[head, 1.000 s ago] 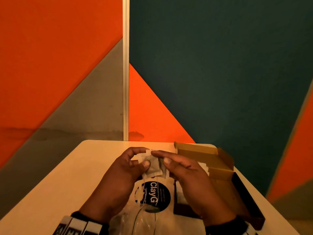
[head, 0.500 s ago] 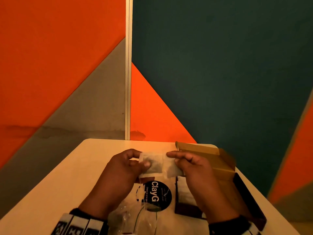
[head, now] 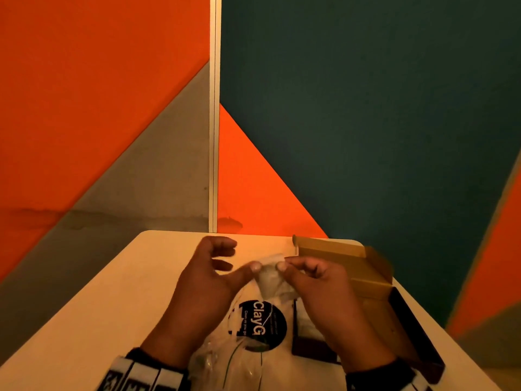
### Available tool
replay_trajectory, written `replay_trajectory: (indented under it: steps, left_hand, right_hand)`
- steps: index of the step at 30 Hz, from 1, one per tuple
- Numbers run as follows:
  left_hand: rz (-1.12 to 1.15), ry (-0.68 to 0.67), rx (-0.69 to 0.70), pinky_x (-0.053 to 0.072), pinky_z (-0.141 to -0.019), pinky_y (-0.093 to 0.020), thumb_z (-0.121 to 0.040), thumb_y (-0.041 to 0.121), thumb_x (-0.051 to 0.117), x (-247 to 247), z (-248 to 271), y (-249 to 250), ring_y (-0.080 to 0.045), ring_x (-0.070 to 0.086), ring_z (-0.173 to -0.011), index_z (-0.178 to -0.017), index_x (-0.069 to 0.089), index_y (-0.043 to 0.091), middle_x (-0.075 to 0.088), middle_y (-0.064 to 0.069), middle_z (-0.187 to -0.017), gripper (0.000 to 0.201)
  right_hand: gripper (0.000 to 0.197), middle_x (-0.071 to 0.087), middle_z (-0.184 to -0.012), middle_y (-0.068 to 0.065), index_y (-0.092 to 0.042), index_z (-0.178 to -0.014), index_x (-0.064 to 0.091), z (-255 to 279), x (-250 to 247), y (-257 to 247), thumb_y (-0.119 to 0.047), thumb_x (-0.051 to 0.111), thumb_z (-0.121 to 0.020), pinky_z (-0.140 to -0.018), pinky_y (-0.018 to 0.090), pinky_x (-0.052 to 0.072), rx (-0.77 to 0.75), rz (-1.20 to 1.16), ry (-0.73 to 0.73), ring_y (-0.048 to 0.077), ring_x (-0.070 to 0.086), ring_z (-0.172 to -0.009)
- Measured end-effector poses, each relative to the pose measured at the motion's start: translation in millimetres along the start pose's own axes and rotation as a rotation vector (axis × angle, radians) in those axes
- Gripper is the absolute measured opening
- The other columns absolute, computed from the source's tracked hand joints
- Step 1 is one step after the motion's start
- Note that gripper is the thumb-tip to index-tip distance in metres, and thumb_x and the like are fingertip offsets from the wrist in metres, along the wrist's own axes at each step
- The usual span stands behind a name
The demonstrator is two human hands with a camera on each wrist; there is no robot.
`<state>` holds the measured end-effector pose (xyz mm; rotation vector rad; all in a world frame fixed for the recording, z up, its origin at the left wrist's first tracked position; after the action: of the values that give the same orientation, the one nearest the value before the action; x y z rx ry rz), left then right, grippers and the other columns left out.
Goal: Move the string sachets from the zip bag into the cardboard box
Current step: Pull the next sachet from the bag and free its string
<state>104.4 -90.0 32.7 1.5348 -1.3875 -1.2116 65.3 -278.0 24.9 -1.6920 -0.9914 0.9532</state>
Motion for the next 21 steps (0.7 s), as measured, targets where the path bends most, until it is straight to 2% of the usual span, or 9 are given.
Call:
replay_trajectory:
  steps: [2, 3, 5, 7, 11, 15, 17, 19, 21]
  left_hand:
    - [-0.077, 0.167, 0.07, 0.048, -0.069, -0.03, -0.076, 0.042, 0.08, -11, 2, 8, -0.01, 0.061, -0.086, -0.091, 0.06, 0.032, 0.064, 0.009, -0.095, 0.027]
    - [-0.093, 0.176, 0.087, 0.045, -0.066, -0.029, -0.078, 0.043, 0.077, -12, 2, 11, -0.011, 0.061, -0.08, -0.083, 0.061, 0.028, 0.065, 0.007, -0.087, 0.023]
    - [-0.117, 0.035, 0.053, 0.045, -0.062, -0.028, -0.079, 0.049, 0.073, -4, 2, 10, -0.008, 0.061, -0.065, -0.072, 0.066, 0.023, 0.069, 0.003, -0.073, 0.028]
    - [-0.156, -0.127, -0.009, 0.047, -0.062, -0.029, -0.079, 0.053, 0.072, 10, 4, 5, -0.005, 0.062, -0.058, -0.071, 0.069, 0.022, 0.072, 0.003, -0.071, 0.032]
    - [-0.173, -0.144, -0.011, 0.05, -0.068, -0.035, -0.081, 0.047, 0.074, 22, 6, -4, -0.017, 0.069, -0.068, -0.071, 0.066, 0.017, 0.072, 0.0, -0.072, 0.032]
    - [0.006, -0.114, -0.034, 0.05, -0.064, -0.03, -0.087, 0.024, 0.073, 20, 5, -5, -0.006, 0.065, -0.061, -0.08, 0.072, 0.017, 0.074, -0.001, -0.073, 0.011]
    - [0.071, -0.114, -0.057, 0.053, -0.062, -0.028, -0.089, 0.017, 0.071, 18, 4, -5, -0.008, 0.069, -0.065, -0.081, 0.073, 0.015, 0.076, -0.002, -0.077, 0.008]
    - [0.069, -0.117, -0.052, 0.055, -0.06, -0.025, -0.089, 0.015, 0.071, 14, 3, -4, -0.012, 0.073, -0.07, -0.083, 0.076, 0.018, 0.077, -0.001, -0.08, 0.008]
    - [-0.005, -0.135, -0.031, 0.059, -0.06, -0.026, -0.087, 0.016, 0.073, 9, 1, -3, -0.012, 0.073, -0.071, -0.087, 0.077, 0.023, 0.077, 0.002, -0.083, 0.008]
  right_hand:
    - [0.01, 0.079, -0.082, -0.006, -0.023, -0.083, 0.081, -3, -5, 2, -0.025, 0.074, -0.089, -0.082, 0.037, 0.058, 0.009, -0.069, 0.069, 0.012, 0.074, -0.079]
    - [0.011, 0.079, -0.081, -0.005, -0.024, -0.081, 0.081, -3, -6, 3, -0.025, 0.073, -0.089, -0.081, 0.036, 0.058, 0.013, -0.095, 0.086, 0.011, 0.074, -0.078]
    - [0.013, 0.079, -0.083, -0.002, -0.02, -0.083, 0.081, -3, -6, 4, -0.023, 0.071, -0.091, -0.08, 0.036, 0.058, 0.039, -0.148, 0.08, 0.016, 0.075, -0.079]
    - [0.012, 0.08, -0.085, 0.002, -0.014, -0.088, 0.08, -2, -3, 4, -0.02, 0.069, -0.092, -0.075, 0.035, 0.059, 0.067, -0.214, 0.051, 0.022, 0.076, -0.081]
    - [0.013, 0.08, -0.086, 0.001, -0.014, -0.09, 0.079, 0, 3, 6, -0.021, 0.069, -0.092, -0.067, 0.027, 0.056, 0.084, -0.221, 0.014, 0.016, 0.076, -0.079]
    - [0.014, 0.08, -0.085, 0.001, -0.015, -0.089, 0.08, 4, 12, 9, -0.022, 0.069, -0.092, -0.072, 0.029, 0.058, 0.11, -0.16, -0.064, 0.017, 0.076, -0.081]
    - [0.011, 0.079, -0.087, -0.004, -0.018, -0.089, 0.08, 3, 13, 12, -0.026, 0.072, -0.09, -0.081, 0.032, 0.058, 0.101, -0.035, -0.074, 0.014, 0.075, -0.086]
    - [0.009, 0.078, -0.091, -0.012, -0.024, -0.092, 0.08, 1, 9, 12, -0.029, 0.074, -0.088, -0.081, 0.024, 0.055, 0.069, 0.118, -0.065, 0.004, 0.071, -0.088]
    - [0.009, 0.076, -0.093, -0.019, -0.032, -0.092, 0.08, 0, 5, 8, -0.029, 0.073, -0.089, -0.074, 0.014, 0.049, 0.037, 0.203, -0.075, -0.004, 0.068, -0.089]
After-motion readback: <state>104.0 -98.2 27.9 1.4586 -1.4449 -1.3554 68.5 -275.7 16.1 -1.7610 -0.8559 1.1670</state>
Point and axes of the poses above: each hand's wrist, its own z-axis away from the middle knuckle, its own x-axis out of the palm, y = z × x, the point moved 5 cm from there along -z, towards the middle knuckle
